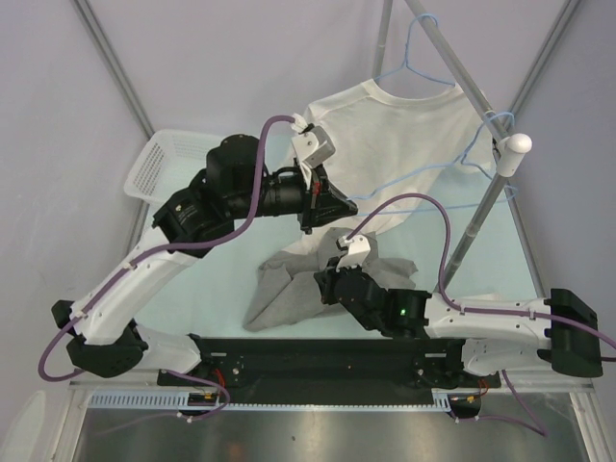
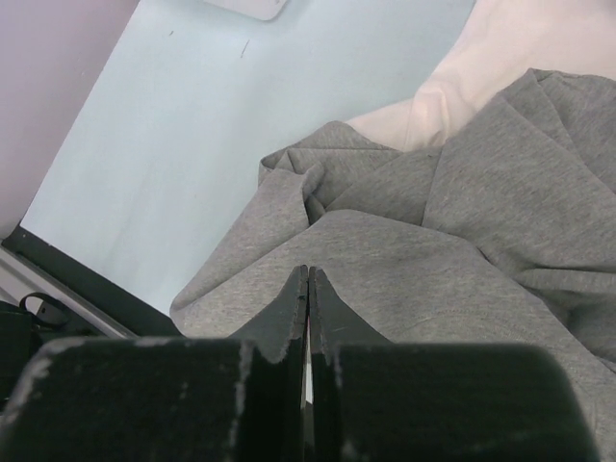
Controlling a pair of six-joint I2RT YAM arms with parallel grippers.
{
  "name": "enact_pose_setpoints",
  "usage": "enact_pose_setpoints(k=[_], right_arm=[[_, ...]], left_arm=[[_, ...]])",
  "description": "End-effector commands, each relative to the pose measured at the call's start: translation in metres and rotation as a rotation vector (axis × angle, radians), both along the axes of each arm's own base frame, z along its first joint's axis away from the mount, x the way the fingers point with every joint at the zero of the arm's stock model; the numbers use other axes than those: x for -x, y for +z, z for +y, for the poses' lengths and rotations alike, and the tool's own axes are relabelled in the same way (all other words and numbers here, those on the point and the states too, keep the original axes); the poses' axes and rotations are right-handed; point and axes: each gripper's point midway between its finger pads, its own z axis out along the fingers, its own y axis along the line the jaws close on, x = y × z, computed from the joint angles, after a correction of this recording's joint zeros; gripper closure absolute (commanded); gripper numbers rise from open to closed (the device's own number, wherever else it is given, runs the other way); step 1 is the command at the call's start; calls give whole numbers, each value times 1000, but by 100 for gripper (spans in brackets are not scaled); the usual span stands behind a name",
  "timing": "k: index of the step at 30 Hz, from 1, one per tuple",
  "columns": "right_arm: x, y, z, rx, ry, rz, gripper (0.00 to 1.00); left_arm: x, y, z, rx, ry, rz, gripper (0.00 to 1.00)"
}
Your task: Remove the t-shirt from the hanger
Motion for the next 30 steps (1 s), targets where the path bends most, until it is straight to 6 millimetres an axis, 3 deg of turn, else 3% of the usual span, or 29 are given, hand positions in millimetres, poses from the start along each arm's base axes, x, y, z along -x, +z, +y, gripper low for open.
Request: enact_pose_setpoints(k=[1, 9, 13, 14, 16, 17, 19, 20, 21, 22, 23, 24, 26, 29, 30], right_arm=[[-7, 21, -1, -81, -50, -18, 100], [-5, 16, -11, -79, -64, -13, 100], [-6, 18, -16, -94, -76, -14, 100], [-5, 19, -17, -97, -78, -14, 100], [-5, 14, -22, -72, -80, -9, 100], [-5, 15, -23, -72, -84, -10, 100], [-4, 14, -24, -70, -85, -7, 100], [-4, 14, -25, -73, -86, -6, 100], [-4, 14, -25, -73, -86, -6, 100], [-4, 15, -26, -75, -88, -6, 100], [-4, 16, -27, -75, -88, -6, 100], [-4, 15, -27, -73, -89, -7, 100], [-3, 14, -27, -69, -84, -7, 100], [-4, 11, -26, -43, -80, -9, 100], [-4, 10, -25, -31, -70, -13, 100]], left_arm=[[12, 8, -4, 32, -36, -12, 100], [24, -2, 0, 13, -71, -5, 96], [34, 14, 13, 51, -80, -38, 64], [34, 19, 16, 60, -71, -46, 49], [29, 28, 26, 70, -11, -72, 40], [30, 38, 37, 88, 20, -91, 29], [18, 47, 56, 103, 145, -121, 21], [19, 58, 73, 134, 199, -143, 19], [2, 57, 91, 140, 342, -144, 16], [-1, 57, 103, 158, 399, -143, 14], [2, 72, 132, 234, 484, -168, 12], [-5, 51, 136, 214, 535, -140, 11], [-11, 38, 158, 243, 645, -114, 8], [-12, -15, 163, 179, 691, -21, 8], [-14, -45, 159, 122, 697, 18, 8]])
